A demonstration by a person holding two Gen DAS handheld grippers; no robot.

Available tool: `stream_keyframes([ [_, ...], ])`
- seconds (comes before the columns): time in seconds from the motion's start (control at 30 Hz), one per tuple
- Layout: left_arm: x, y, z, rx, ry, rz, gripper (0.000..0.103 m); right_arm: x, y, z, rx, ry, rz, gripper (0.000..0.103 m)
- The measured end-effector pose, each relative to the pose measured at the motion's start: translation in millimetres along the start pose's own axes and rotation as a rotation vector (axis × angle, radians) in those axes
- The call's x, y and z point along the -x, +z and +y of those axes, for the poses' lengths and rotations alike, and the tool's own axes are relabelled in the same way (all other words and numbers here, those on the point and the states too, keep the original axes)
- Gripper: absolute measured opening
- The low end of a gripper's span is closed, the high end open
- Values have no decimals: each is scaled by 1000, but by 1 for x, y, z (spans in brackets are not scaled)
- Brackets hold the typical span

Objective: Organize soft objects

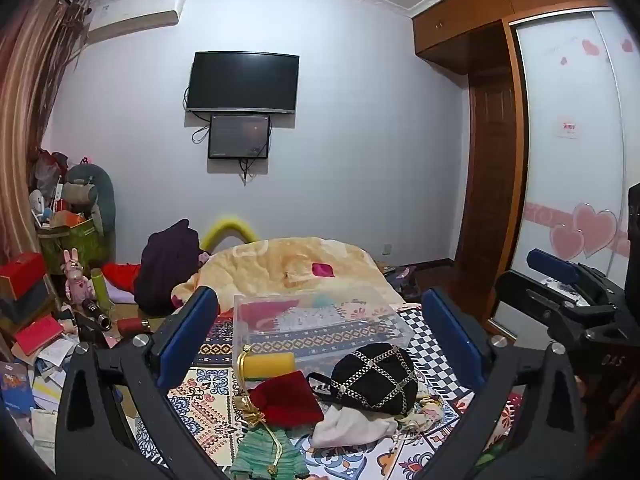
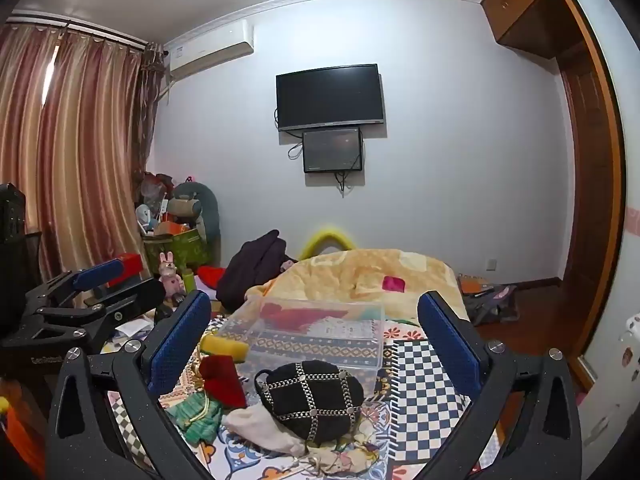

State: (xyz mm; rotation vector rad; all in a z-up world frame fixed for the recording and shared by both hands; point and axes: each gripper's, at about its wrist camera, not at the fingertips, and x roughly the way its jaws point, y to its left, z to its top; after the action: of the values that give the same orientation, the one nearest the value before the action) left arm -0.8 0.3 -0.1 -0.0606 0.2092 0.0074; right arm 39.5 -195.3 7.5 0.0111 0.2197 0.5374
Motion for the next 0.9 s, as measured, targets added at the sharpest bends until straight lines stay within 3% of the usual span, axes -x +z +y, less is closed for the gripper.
stream_keyframes([
  [0.9,1,-2,-5,-39,7,5,103,3,0,7,26,-9,-11,103],
])
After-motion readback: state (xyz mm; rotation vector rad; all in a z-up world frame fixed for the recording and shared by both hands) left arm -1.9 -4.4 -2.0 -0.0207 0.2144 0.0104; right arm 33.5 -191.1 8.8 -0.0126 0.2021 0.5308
